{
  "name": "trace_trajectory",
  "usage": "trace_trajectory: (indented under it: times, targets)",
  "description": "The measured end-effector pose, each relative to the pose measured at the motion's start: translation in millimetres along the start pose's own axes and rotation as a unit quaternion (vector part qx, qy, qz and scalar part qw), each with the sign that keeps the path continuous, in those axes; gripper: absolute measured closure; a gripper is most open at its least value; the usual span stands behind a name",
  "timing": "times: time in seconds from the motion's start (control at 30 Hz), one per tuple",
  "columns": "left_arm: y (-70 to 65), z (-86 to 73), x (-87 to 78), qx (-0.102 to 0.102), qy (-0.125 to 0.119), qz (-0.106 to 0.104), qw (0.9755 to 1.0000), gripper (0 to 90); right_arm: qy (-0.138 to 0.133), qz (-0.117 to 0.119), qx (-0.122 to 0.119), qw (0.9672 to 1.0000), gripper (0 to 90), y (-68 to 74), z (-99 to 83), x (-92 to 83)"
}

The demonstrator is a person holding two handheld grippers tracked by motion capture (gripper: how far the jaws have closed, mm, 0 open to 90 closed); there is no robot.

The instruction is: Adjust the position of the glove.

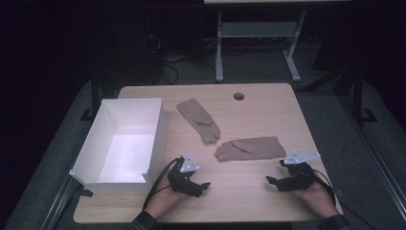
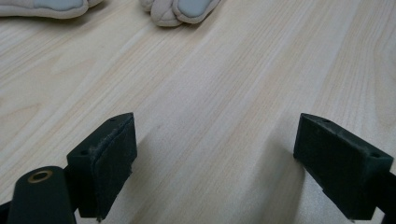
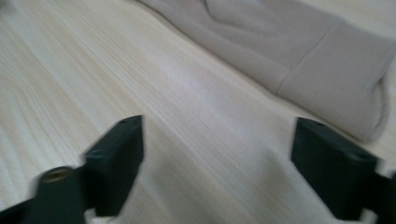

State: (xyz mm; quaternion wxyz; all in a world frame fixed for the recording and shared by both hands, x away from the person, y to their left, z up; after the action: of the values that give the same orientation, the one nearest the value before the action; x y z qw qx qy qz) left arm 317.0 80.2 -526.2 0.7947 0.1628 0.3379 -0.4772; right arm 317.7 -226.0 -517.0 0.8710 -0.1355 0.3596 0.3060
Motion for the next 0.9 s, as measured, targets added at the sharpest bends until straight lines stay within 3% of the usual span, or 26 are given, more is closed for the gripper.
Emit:
trace_trajectory:
  times: [0.1,0.13,0.17,0.23,0.4,0.43,0.47,0.9]
  targets:
    - [-0.7,0.6,0.7,-0.005,-0.005,0.0,1.0,12.7,-0.007,0.007,-0.005,0.9999,34.4,-1.1,10.6,-4.1]
    - [-0.7,0.6,0.7,-0.005,-0.005,0.0,1.0,12.7,-0.007,0.007,-0.005,0.9999,34.4,-1.1,10.6,-4.1]
    - [0.5,0.3,0.0,0.003,-0.001,0.001,1.0,12.7,-0.014,0.011,-0.005,0.9998,45.5,-3.1,17.8,-6.2]
    - [0.5,0.1,0.0,0.003,0.0,0.0,1.0,12.7,-0.018,0.019,-0.005,0.9997,57.7,-5.1,23.8,-7.8]
    - [0.3,0.2,-0.1,0.002,0.001,0.0,1.0,12.7,-0.027,0.022,-0.007,0.9994,83.5,-14.9,38.2,-6.2]
    - [0.4,0.2,-0.1,0.002,0.0,0.0,1.0,12.7,-0.027,0.022,-0.007,0.9994,83.5,-14.9,38.2,-6.2]
    - [0.4,0.2,0.0,0.002,0.0,0.0,1.0,12.7,-0.026,0.019,-0.008,0.9995,89.9,-22.6,43.5,-3.5]
    - [0.5,1.0,0.5,0.001,0.001,-0.001,1.0,12.7,0.005,-0.009,0.008,0.9999,90.0,-59.0,49.1,24.7]
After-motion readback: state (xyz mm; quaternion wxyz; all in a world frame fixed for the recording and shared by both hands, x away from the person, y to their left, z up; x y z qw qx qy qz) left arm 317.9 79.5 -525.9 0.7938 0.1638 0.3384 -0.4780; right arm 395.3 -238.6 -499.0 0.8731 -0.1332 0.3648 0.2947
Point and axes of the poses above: each handheld gripper's, and its own axes: x roughly forward along the jaws, z roughly out of its top, y roughly to its left, the point moved 7 cm from there along x, roughly forward along the jaws, and after that the axes turned 5 degrees about -z, right-handed, at the moved point
